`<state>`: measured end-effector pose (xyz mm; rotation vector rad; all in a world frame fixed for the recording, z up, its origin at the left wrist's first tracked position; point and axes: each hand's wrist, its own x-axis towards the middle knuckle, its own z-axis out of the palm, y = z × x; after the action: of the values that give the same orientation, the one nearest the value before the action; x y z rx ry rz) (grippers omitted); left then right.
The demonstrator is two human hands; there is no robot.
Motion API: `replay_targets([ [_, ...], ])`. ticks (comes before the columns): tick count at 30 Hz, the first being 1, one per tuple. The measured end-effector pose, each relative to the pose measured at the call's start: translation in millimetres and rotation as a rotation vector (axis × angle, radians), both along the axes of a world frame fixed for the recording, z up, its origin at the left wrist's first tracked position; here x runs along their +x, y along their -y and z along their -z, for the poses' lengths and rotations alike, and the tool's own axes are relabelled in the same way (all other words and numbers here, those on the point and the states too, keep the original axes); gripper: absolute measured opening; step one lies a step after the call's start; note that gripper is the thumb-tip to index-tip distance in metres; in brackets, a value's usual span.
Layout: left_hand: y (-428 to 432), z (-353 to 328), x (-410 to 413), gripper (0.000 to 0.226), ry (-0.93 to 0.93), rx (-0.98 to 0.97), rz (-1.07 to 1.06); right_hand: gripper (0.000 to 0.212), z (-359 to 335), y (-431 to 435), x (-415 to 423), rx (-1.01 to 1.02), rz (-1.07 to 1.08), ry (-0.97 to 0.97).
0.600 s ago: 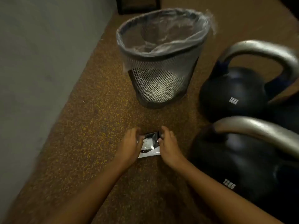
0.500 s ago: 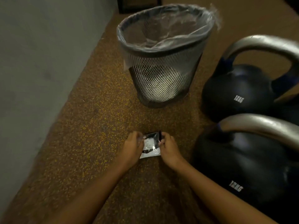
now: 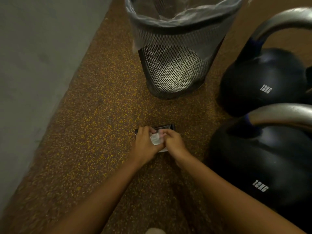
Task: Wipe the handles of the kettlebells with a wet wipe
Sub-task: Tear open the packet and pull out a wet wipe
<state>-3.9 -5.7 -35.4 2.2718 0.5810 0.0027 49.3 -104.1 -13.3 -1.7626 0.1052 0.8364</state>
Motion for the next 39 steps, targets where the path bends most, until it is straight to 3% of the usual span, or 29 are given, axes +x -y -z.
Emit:
replay_targets([
  [3,0,-4,1,0.029,0.041,-0.039,-0.055,0.03,-6,-1,-1,0.09,0.019,0.01],
  [5,-5,-4,0,0.021,0.059,-0.087,-0.148,0.028,-1,-2,3,-0.041,0.029,0.152],
  [9,-12,1,-5,0.025,0.084,-0.308,-0.399,0.027,7,3,7,-0.329,-0.189,0.311],
  [15,-12,6,-6,0.026,0.08,-0.321,-0.436,0.049,11,-8,3,-0.499,-0.379,0.369],
  [17,-11,7,-7,0.027,0.084,-0.325,-0.435,0.048,10,-11,2,-0.519,-0.378,0.364],
  [25,-11,8,-6,0.028,0.069,-0.241,-0.399,0.006,5,-6,10,-0.314,-0.14,0.2],
  [30,-11,6,-4,0.028,0.01,-0.231,-0.385,0.018,-2,1,12,-0.05,0.223,0.035],
  [35,-5,2,0,0.024,-0.021,-0.157,-0.419,0.003,-26,-2,15,0.077,0.321,0.204],
  [39,5,-3,8,0.015,-0.076,-0.142,-0.493,0.005,-52,0,14,0.094,0.191,0.398],
])
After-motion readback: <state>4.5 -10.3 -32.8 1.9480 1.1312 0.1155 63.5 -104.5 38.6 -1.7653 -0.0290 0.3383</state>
